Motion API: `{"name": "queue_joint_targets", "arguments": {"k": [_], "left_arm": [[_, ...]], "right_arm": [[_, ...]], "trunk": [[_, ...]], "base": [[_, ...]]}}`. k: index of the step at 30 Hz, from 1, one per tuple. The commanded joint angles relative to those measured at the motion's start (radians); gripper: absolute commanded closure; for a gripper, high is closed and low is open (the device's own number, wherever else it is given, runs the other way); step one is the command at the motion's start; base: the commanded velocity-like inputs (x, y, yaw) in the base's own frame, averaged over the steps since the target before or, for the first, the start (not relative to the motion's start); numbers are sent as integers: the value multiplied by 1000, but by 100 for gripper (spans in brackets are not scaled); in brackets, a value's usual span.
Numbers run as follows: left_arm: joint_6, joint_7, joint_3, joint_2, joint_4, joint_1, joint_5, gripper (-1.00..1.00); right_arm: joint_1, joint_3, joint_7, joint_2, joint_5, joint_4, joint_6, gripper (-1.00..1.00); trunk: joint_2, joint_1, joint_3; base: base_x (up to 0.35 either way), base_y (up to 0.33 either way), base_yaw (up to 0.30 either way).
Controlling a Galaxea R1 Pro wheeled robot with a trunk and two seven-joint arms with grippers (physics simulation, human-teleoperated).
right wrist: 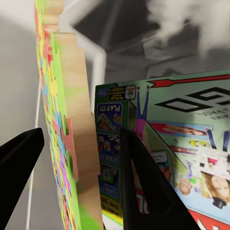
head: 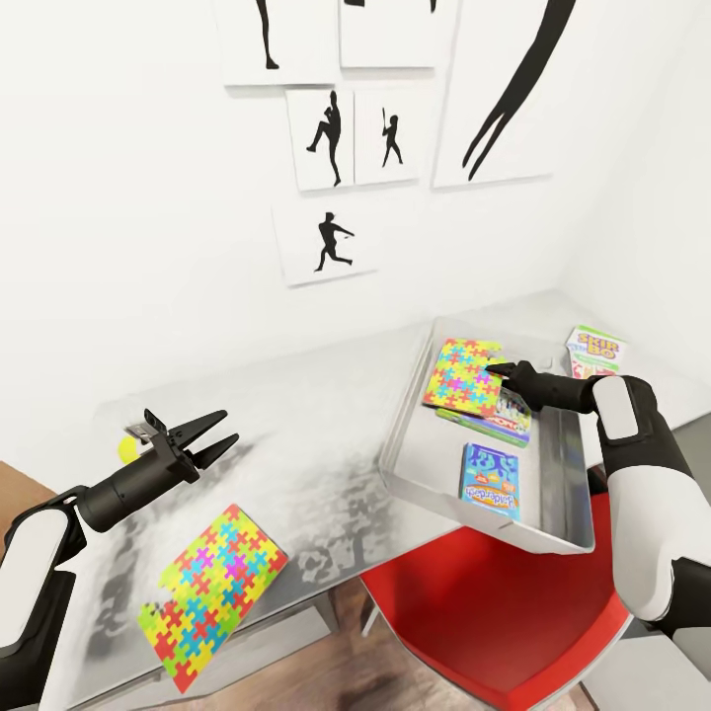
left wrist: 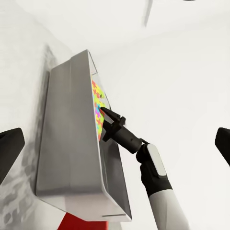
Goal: Put all the toys in the child's room - the three board games (two on the bed and one on the table), the two jigsaw puzzles on the table, and the tennis ball on the table - inside the toy box on the table in the child's room.
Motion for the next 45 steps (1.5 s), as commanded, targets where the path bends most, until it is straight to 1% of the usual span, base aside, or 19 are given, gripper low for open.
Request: {"name": "queue_joint_targets", "arguments": {"k": [1,7,8,35,45], "left_arm": [[4,-7,1,0,0,-1,-7,-100],[4,-8,1,0,0,-1,-7,-100],[4,-8,1,0,0,-1,-7,-100],[4,-8,1,0,-1,-1,-7,-100],[4,-8,1,0,-1,-1,-7,-100]], "right_arm": [[-1,-3,10,0,10,0,5,100],[-1,-4,10,0,10,0,5,100],[-1,-4,10,0,11,0,5,-100],[-2,-4,8,-2,10,-2,7,-100],[-2,-4,8,-3,9,-31,10,-100]], "trunk": [[-1,0,-1],[-1,0,-2],[-1,0,-2],[-1,0,-2],[-1,0,-2]], "base": [[0,0,0],[0,0,0],[0,0,0],[0,0,0],[0,0,0]]}}
